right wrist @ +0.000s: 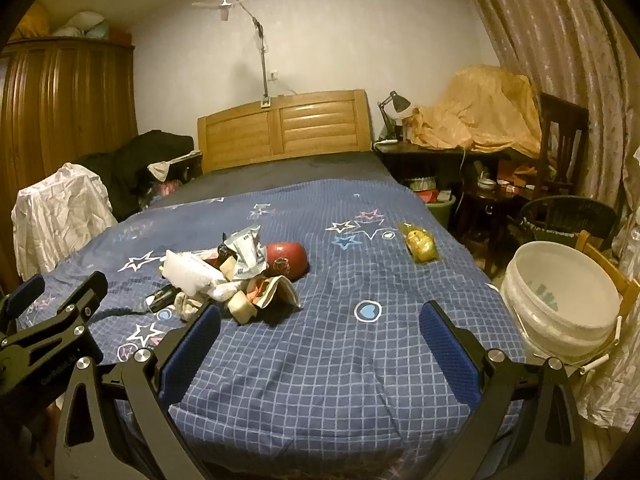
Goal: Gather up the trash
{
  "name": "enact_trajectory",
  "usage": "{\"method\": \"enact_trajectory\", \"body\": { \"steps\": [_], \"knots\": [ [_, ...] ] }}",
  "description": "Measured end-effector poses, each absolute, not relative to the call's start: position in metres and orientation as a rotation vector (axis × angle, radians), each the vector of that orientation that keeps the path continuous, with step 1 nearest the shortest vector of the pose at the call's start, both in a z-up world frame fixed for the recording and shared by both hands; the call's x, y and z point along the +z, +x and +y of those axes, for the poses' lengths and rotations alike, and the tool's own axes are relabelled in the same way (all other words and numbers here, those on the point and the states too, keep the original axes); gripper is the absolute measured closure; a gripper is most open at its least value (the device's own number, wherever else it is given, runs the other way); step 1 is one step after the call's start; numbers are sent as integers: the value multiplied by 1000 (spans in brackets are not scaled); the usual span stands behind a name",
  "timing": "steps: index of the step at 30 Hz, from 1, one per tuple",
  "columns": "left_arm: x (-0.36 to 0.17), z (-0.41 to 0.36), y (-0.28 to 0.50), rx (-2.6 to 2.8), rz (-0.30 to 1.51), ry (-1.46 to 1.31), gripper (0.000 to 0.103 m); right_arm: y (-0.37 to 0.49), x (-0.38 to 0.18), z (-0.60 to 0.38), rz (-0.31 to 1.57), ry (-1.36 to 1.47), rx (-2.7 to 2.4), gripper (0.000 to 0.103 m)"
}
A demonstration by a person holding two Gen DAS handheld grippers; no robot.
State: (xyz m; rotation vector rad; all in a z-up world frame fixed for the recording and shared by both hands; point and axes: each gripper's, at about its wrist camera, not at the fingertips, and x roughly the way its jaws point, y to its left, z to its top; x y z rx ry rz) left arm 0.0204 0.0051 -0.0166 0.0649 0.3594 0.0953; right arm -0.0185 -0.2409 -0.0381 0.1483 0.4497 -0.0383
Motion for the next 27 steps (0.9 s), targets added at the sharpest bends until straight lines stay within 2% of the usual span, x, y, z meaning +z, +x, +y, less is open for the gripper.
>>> {"method": "enact_trajectory", "body": {
  "steps": [7, 27],
  "knots": [
    [-21, 6, 28, 106, 383, 64, 5, -3, -45, -238, 514, 175, -39, 4],
    [-35, 12, 51, 129, 447, 63, 5, 35, -64, -234, 529, 171, -36, 4]
  ]
}}
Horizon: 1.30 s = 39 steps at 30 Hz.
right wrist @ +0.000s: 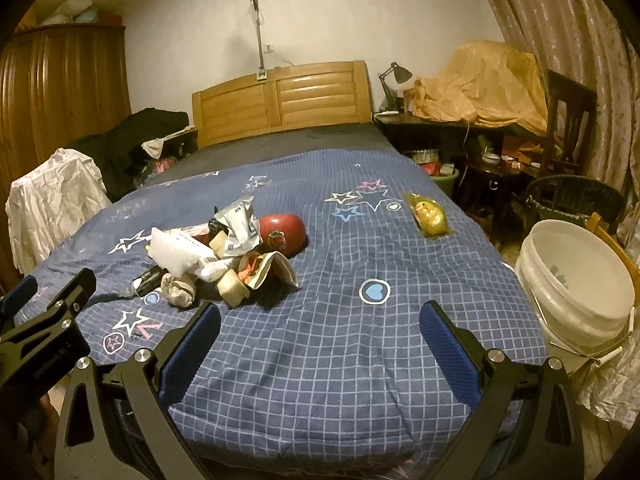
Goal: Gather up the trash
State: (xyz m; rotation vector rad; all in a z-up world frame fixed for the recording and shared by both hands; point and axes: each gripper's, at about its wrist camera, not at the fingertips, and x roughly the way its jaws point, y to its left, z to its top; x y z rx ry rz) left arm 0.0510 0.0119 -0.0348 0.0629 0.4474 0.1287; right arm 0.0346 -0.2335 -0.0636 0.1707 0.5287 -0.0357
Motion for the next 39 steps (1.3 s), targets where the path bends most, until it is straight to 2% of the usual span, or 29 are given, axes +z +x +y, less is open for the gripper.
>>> {"method": "enact_trajectory", "body": {
  "steps": [18, 27, 30, 33, 34, 35, 36, 39],
  "knots": [
    [-78, 52, 89, 231, 600, 20, 5, 104, -112, -227, 661, 179, 15, 4],
    [-97, 50, 110, 211, 652, 18, 5, 182, -130, -212, 639, 94, 125, 5],
    [-102, 55, 117, 222, 666, 3, 5, 218, -145, -216, 689, 92, 151, 12],
    [-109, 58, 125, 236, 690, -6, 5, 250, -160, -218, 761, 147, 206, 28],
    [-111, 59, 127, 238, 698, -8, 5, 257, -165, -216, 786, 174, 240, 34],
    [-112, 59, 129, 240, 703, -11, 5, 260, -168, -212, 805, 200, 275, 49],
    [-114, 59, 130, 240, 708, -13, 5, 264, -173, -211, 831, 200, 297, 54],
    [-114, 58, 132, 230, 709, -20, 5, 264, -174, -211, 807, 206, 339, 58]
  ]
}}
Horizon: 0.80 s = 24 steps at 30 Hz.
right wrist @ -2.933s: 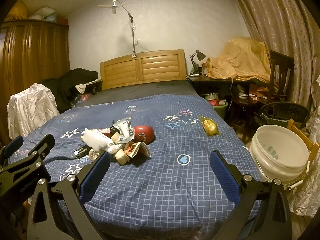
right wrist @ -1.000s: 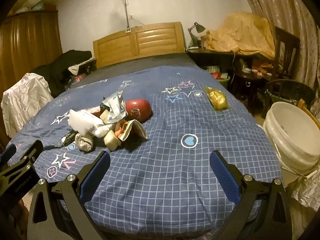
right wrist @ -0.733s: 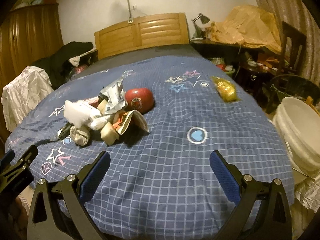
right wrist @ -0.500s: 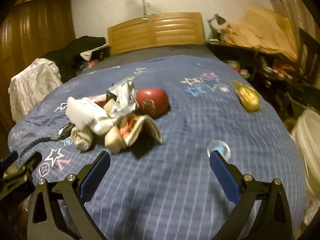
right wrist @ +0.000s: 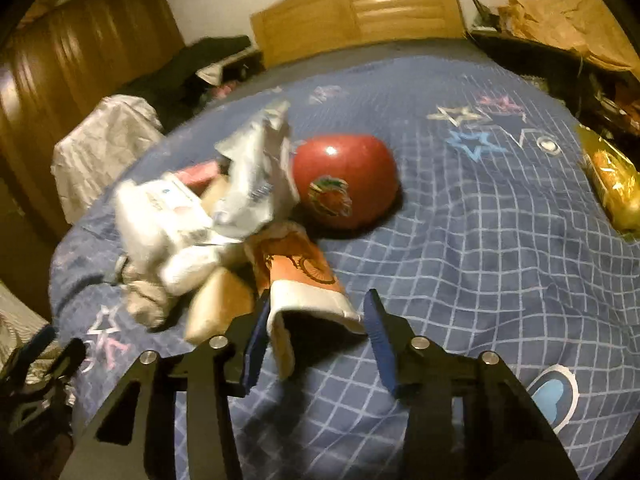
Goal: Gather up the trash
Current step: 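Grasp the orange-and-white paper cup with the right tool while the left tool grasps the bubble wrap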
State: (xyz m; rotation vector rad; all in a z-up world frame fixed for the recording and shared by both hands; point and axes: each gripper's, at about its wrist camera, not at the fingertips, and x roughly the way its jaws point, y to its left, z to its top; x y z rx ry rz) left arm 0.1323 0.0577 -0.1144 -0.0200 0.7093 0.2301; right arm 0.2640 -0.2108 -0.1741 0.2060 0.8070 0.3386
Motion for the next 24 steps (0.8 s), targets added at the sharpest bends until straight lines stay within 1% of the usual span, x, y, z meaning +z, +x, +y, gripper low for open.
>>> {"method": "enact_trajectory", "body": {
  "steps": [2, 7, 10, 16, 21, 22, 23, 24],
  "knots": [
    [-112, 59, 133, 221, 699, -32, 5, 253, -168, -210, 776, 209, 354, 58],
    [-91, 64, 147, 184, 650, -93, 5, 209, -162, -222, 797, 291, 377, 59],
    [-81, 67, 165, 161, 651, -159, 5, 180, -161, -234, 812, 357, 378, 59],
    [-77, 59, 217, 88, 712, -298, 5, 151, -159, -246, 792, 383, 370, 60],
    [-92, 46, 260, 91, 777, -340, 5, 145, -155, -246, 779, 358, 382, 61],
    [-97, 45, 269, 88, 802, -350, 6, 147, -156, -246, 781, 353, 382, 61],
    [-101, 45, 273, 84, 818, -354, 15, 147, -157, -246, 783, 350, 382, 62],
    [-105, 45, 279, 91, 839, -353, 20, 148, -159, -245, 786, 347, 382, 62]
  ]
}}
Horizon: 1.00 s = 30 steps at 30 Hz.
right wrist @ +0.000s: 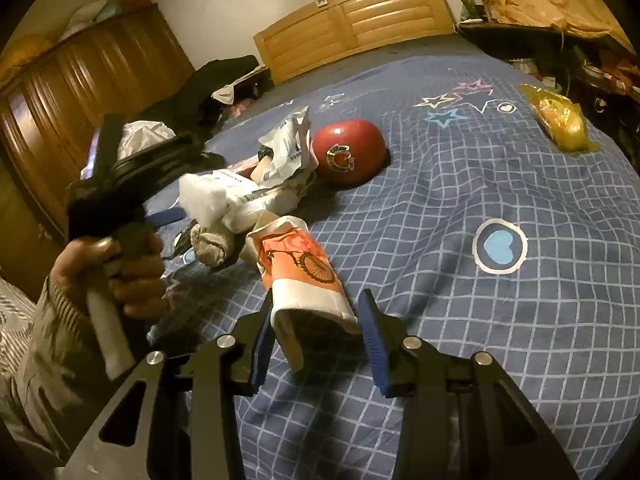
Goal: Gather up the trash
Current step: 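Grasp the orange-and-white paper cup with the right tool while the left tool grasps the bubble wrap, then carry both items to the white bucket and open both tools to drop them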
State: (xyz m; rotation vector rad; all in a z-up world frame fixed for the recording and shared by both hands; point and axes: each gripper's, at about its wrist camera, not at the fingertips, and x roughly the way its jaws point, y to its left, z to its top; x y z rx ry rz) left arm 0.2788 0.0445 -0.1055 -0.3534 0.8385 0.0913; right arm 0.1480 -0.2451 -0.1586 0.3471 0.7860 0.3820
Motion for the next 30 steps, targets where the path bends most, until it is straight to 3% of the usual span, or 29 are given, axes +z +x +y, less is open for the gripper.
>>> {"method": "enact_trajectory", "body": {
  "steps": [1, 8, 21, 30],
  "knots": [
    [-109, 45, 281, 92, 852, -358, 32, 147, -159, -245, 789, 345, 382, 62],
    [-100, 58, 261, 54, 799, -382, 42, 148, -158, -245, 788, 342, 384, 62],
    [-65, 66, 184, 23, 682, -304, 44, 133, -145, -243, 751, 331, 380, 62],
    [-67, 25, 161, 18, 686, -135, 44, 116, -135, -253, 729, 327, 324, 62]
  ]
}}
